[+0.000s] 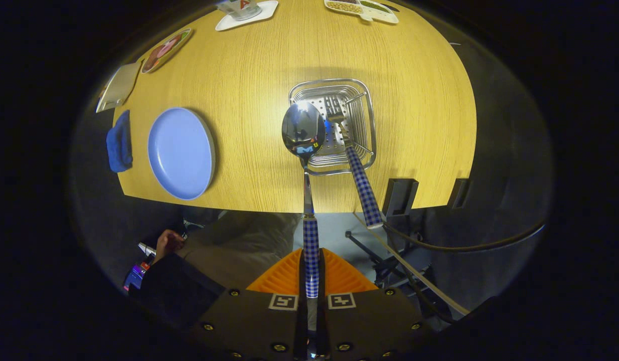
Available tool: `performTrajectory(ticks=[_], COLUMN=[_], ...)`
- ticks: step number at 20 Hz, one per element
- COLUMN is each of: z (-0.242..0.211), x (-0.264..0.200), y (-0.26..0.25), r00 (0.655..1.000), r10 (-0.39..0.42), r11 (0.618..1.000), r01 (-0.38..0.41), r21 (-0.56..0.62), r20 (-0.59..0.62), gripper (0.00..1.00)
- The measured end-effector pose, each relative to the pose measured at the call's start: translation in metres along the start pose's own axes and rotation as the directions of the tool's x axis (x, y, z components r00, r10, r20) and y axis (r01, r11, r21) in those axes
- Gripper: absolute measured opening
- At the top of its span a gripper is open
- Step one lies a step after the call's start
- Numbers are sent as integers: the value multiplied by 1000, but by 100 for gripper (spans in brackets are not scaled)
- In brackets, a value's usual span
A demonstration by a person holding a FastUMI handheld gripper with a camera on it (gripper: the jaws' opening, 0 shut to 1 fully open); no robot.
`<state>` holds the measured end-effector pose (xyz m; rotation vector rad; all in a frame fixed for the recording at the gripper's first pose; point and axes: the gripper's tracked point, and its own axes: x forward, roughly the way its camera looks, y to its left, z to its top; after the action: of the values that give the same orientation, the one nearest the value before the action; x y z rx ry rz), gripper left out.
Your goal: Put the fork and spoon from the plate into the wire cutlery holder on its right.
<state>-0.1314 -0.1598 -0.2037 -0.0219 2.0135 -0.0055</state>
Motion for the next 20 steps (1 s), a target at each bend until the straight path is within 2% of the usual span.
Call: performTrajectory(ticks=[10,20], z=[6,20], x=[-3,-1], y=[-13,-14], r00=[1000,993], r10=[-14,-39], r11=[1000,999], r01=[15,40], r21=[25,3], r20=[-25,-111], gripper=[7,7])
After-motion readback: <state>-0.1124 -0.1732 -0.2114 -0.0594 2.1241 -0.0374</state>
